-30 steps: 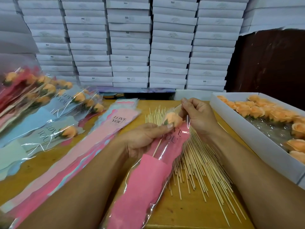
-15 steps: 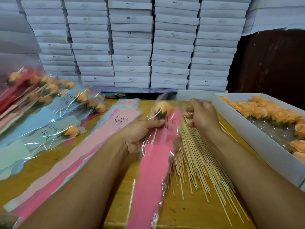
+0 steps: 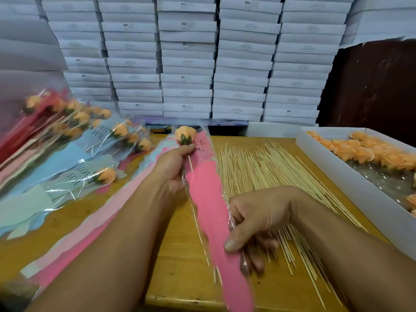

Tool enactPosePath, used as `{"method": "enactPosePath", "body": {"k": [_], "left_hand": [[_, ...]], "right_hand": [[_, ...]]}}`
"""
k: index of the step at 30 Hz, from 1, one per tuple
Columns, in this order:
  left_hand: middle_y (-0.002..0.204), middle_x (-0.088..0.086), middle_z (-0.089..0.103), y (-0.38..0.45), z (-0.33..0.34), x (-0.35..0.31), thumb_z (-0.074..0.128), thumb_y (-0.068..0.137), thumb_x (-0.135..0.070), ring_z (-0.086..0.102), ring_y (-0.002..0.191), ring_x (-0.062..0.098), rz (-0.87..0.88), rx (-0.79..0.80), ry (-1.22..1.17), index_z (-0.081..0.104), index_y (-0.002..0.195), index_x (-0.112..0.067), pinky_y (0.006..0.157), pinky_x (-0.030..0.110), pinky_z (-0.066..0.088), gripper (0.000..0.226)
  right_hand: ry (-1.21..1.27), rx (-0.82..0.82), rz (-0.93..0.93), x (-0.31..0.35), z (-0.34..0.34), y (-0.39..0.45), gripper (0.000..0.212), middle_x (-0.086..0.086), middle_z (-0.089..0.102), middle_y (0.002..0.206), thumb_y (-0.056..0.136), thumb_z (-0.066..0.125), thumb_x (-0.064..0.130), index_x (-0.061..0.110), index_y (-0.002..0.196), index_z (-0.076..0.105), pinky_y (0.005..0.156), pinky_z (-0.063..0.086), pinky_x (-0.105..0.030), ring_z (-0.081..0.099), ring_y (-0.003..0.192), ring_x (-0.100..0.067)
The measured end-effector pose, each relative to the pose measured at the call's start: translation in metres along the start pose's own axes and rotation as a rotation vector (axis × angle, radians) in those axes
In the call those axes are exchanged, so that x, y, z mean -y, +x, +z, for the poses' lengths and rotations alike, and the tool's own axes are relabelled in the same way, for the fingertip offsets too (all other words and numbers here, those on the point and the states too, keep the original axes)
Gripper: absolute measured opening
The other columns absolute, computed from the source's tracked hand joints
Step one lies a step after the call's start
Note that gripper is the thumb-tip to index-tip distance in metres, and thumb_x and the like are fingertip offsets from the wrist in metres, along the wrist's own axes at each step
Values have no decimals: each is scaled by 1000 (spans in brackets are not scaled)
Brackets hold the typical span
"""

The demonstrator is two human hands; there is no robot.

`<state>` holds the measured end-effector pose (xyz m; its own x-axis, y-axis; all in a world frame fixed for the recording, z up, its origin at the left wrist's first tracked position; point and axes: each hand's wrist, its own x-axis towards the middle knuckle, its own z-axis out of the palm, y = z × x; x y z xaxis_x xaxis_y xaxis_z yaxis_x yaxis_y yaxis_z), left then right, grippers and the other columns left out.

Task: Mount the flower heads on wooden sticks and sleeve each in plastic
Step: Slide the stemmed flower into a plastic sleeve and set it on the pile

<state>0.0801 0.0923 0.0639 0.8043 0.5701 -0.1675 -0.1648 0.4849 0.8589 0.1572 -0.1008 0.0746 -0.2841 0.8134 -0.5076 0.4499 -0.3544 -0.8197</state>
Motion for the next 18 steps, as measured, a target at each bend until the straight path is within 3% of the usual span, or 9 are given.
{"method": "enactPosePath", "body": {"k": [4,10,12,13,15,18], "left_hand": [[72,12,73,0,-1,0,57,97,-8,71,55,22,8,-60,-44,66,101,-1,46,33,56,13],[74,9,74,3,-1,-2,61,96,-9,71,57,19,60,-121,-45,67,99,-5,49,31,57,8],[92,10,76,2,1,-2,62,97,-14,74,74,22,90,-112,-69,68,108,-6,61,39,62,15],[103,11,75,1,2,-2,63,97,-19,73,87,25,109,-104,-74,68,114,-6,74,44,62,22],[105,9,73,-1,4,-1,64,97,-29,70,93,25,146,-87,-28,68,117,-7,90,45,58,30],[74,4,66,-11,18,4,62,98,-30,59,61,14,137,-62,163,68,99,-8,62,30,54,23]], "right_hand": [[48,1,-17,4,10,8,21,-10,72,75,100,59,7,2,84,71,35,42,-15,69,53,-9],[150,-264,-76,5,16,16,13,0,70,67,96,66,4,9,85,62,31,39,-15,58,41,-5],[151,-321,-83,5,15,17,11,-4,68,67,94,67,3,7,88,59,32,38,-16,56,40,-6],[163,-352,-85,5,14,16,10,-7,67,67,94,68,4,6,89,59,32,38,-17,56,40,-7],[231,-444,-96,6,11,13,11,-9,65,66,94,68,6,5,88,59,32,38,-17,54,38,-9],[292,-618,-157,6,9,12,10,-11,62,62,94,68,8,4,89,60,31,37,-18,51,35,-11]]}}
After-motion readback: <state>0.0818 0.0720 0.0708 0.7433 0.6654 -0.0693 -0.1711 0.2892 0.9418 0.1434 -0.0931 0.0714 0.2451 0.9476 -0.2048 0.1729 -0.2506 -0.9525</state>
